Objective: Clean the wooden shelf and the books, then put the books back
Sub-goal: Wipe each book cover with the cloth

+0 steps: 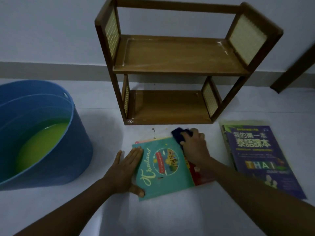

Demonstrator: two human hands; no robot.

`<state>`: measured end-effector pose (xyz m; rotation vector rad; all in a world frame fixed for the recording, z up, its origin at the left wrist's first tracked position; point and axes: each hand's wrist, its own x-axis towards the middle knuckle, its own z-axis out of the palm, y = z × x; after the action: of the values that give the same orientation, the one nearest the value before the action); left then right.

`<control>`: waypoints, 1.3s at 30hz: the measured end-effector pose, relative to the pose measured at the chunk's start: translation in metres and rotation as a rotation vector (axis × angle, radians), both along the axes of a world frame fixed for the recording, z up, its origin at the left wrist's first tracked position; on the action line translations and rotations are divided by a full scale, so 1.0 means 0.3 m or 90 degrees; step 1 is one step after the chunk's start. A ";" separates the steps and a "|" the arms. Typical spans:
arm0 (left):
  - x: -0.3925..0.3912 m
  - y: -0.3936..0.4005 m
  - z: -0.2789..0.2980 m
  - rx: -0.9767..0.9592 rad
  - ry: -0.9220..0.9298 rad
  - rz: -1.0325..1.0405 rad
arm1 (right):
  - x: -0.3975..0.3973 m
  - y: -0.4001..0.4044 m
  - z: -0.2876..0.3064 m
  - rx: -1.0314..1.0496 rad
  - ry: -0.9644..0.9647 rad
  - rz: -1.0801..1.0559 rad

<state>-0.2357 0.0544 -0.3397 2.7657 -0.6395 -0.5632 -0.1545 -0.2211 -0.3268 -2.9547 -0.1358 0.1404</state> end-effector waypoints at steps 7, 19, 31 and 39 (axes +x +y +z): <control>0.002 0.005 -0.002 0.045 -0.039 -0.026 | -0.405 0.254 -0.007 0.043 -0.066 0.357; -0.016 -0.141 0.090 0.153 0.049 -0.056 | -0.193 -0.300 -0.056 -0.215 -0.007 -0.076; -0.081 -0.419 0.060 0.223 -0.116 -0.168 | -0.160 -0.331 -0.060 -0.111 0.107 -0.062; 0.038 -0.363 0.561 -0.123 -0.213 0.098 | -0.150 -0.379 0.206 0.685 0.075 -0.397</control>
<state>-0.2242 -0.0545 -0.1714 2.7110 -0.5099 -0.0023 -0.1996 -0.3347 -0.2650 -1.7952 0.5457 0.1020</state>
